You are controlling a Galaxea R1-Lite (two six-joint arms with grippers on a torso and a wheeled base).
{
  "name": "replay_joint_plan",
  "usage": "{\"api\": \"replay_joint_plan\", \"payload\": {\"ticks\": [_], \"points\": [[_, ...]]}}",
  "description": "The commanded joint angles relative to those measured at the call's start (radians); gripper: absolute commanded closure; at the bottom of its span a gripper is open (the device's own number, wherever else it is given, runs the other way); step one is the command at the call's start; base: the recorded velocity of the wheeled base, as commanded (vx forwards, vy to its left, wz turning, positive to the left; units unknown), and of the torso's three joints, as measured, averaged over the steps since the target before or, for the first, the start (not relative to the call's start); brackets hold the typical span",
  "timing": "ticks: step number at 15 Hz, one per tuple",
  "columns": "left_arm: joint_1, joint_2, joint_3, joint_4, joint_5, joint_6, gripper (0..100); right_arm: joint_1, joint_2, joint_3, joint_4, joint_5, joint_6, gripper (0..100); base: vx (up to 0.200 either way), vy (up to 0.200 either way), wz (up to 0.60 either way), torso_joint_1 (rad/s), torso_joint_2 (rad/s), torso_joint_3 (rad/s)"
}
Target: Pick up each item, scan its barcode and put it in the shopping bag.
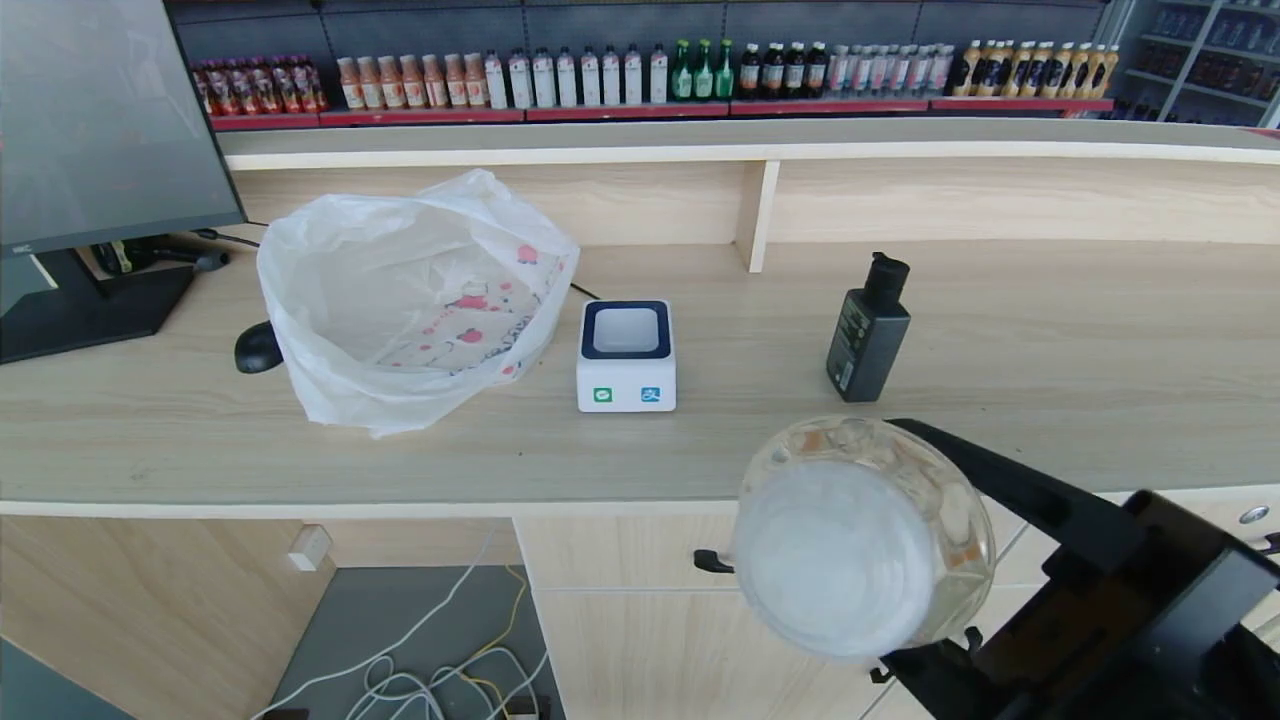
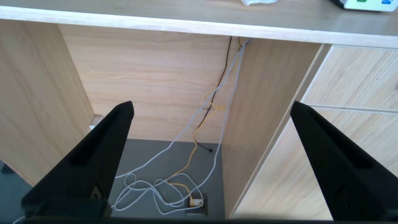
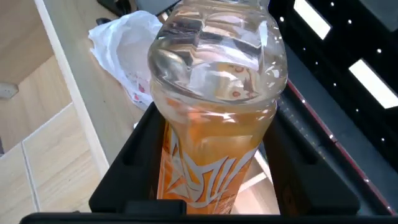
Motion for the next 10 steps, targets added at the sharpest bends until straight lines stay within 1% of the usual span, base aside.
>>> {"api": "replay_joint_plan", "payload": {"ticks": [1,3,4,5,6,9,10], "points": [[0.0,0.0,0.0,0.0,0.0,0.0,0,-0.057,-0.016,-0.015,-0.001,-0.001,0.11,100,0.0,0.0,0.0,0.0,0.0,0.0],[0.0,0.0,0.0,0.0,0.0,0.0,0,-0.118,-0.017,-0.02,-0.001,-0.001,0.301,100,0.0,0.0,0.0,0.0,0.0,0.0],[0.0,0.0,0.0,0.0,0.0,0.0,0,-0.135,-0.016,-0.012,-0.001,-0.001,0.42,100,0.0,0.0,0.0,0.0,0.0,0.0],[0.0,0.0,0.0,0.0,0.0,0.0,0,-0.15,-0.016,-0.011,-0.001,-0.002,0.502,100,0.0,0.0,0.0,0.0,0.0,0.0],[0.0,0.0,0.0,0.0,0.0,0.0,0,-0.173,-0.019,-0.018,-0.001,-0.001,0.552,100,0.0,0.0,0.0,0.0,0.0,0.0],[0.0,0.0,0.0,0.0,0.0,0.0,0,-0.193,-0.008,-0.035,-0.001,-0.001,0.721,100,0.0,0.0,0.0,0.0,0.0,0.0],[0.0,0.0,0.0,0.0,0.0,0.0,0,-0.193,-0.008,-0.035,-0.001,-0.001,0.721,100,0.0,0.0,0.0,0.0,0.0,0.0]]}}
